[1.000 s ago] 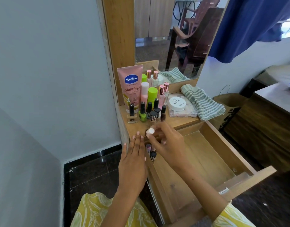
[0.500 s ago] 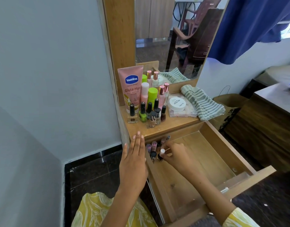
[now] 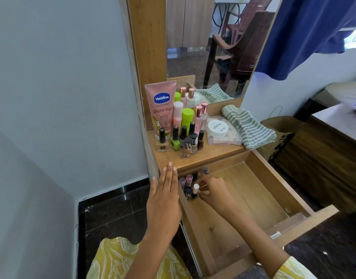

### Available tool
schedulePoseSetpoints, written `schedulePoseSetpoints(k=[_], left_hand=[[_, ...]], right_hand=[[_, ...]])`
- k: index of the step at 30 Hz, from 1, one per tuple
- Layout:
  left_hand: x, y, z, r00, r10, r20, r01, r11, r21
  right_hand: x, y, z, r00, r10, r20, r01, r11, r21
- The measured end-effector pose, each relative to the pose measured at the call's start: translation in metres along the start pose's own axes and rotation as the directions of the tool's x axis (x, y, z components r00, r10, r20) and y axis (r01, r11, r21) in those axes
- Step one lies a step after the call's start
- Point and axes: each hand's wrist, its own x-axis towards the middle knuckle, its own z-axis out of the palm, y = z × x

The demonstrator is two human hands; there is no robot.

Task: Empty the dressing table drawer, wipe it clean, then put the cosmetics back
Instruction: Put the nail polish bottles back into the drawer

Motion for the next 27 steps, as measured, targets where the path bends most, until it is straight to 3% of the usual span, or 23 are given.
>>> schedulePoseSetpoints(k=[3, 7, 9, 13, 15, 18, 21, 25, 27], left_hand=[[0.001, 0.002, 0.000, 1.000, -0.008, -0.006, 0.008, 1.000, 0.021], [0.003, 0.004, -0.003, 1.000, -0.026, 0.013, 0.026, 0.999, 0.019], [0.003, 0.005, -0.004, 0.999, -0.030, 0.017, 0.029, 0.999, 0.014], [0.003, 0.006, -0.007, 0.999, -0.034, 0.023, 0.034, 0.999, 0.021], [0.003, 0.005, -0.007, 0.999, -0.030, 0.029, 0.029, 0.999, 0.031], [0.003, 0.005, -0.006, 0.999, -0.022, 0.024, 0.021, 0.999, 0.034], [0.003, 0.005, -0.005, 1.000, -0.022, 0.007, 0.022, 0.999, 0.025], [0.002, 0.005, -0.003, 1.000, -0.024, -0.013, 0.024, 1.000, 0.008], [0.002, 0.005, -0.002, 1.000, -0.023, -0.020, 0.023, 1.000, 0.000]], right_hand=[[0.000, -0.005, -0.014, 0.990, -0.036, -0.133, 0.017, 0.990, -0.141], [0.003, -0.031, -0.031, 0.930, -0.127, -0.346, 0.106, 0.991, -0.079], [0.009, -0.043, -0.033, 0.917, -0.166, -0.363, 0.147, 0.986, -0.079], [0.023, -0.053, -0.029, 0.927, -0.128, -0.353, 0.078, 0.985, -0.153], [0.026, -0.055, -0.026, 0.887, -0.145, -0.439, 0.095, 0.986, -0.136], [0.024, -0.054, -0.023, 0.773, -0.229, -0.591, 0.183, 0.973, -0.138], [0.017, -0.045, -0.021, 0.735, -0.310, -0.602, 0.260, 0.950, -0.172], [-0.001, -0.028, -0.021, 0.721, -0.338, -0.605, 0.455, 0.889, 0.045], [-0.010, -0.020, -0.025, 0.734, -0.309, -0.605, 0.479, 0.867, 0.139]])
